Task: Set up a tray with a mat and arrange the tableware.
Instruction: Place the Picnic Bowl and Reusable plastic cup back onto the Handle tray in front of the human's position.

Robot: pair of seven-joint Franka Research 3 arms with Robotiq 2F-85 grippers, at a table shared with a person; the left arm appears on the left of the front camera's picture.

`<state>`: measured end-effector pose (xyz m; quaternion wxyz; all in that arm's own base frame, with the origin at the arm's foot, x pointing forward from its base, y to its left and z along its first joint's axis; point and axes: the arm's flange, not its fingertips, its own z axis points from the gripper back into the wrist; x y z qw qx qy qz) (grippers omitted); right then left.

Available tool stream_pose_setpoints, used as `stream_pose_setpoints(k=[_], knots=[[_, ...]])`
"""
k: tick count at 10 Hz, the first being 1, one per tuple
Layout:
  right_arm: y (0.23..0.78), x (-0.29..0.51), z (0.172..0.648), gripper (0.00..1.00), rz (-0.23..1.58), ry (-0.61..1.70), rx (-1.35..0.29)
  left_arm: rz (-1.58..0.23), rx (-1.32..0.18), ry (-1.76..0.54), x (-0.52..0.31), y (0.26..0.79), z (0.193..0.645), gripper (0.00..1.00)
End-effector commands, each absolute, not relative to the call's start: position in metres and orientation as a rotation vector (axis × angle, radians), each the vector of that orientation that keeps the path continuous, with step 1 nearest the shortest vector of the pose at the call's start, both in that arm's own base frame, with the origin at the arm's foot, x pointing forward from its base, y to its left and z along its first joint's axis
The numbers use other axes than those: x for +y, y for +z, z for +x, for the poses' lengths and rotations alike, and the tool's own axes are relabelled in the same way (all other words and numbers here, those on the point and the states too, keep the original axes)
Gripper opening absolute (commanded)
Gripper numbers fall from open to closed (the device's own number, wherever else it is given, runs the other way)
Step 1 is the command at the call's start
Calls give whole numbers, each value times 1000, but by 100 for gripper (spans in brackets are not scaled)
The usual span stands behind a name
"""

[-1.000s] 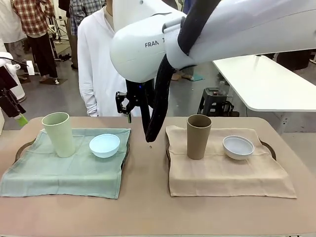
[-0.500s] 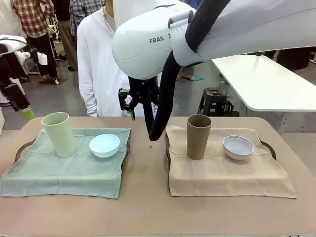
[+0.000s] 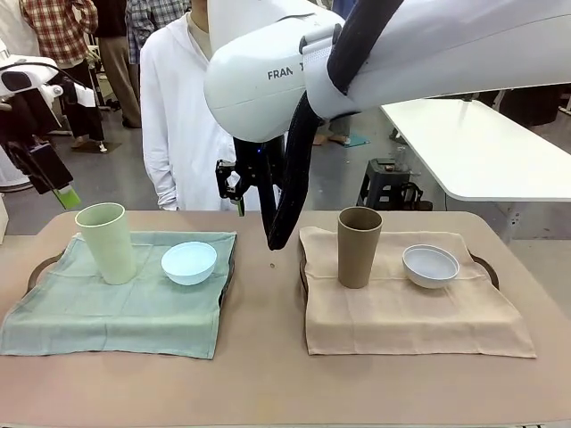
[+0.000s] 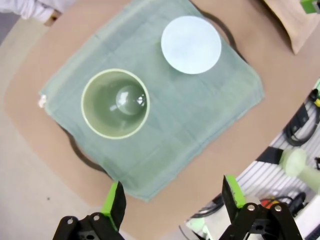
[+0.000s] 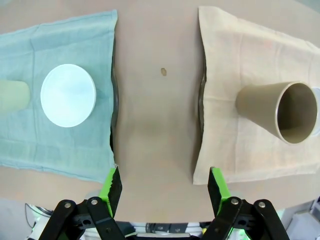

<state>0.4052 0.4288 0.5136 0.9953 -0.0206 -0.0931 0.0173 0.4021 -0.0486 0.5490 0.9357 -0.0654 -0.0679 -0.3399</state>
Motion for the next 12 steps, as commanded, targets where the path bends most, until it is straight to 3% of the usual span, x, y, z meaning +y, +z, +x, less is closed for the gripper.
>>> stream_pose_setpoints(k=[1,12], knots=[[515,426,399,89,-48,36,-192,-121,-129,-722,-45,551,400,100],[515,426,399,89,-48,36,-192,-121,-129,-722,-45,551,400,100]])
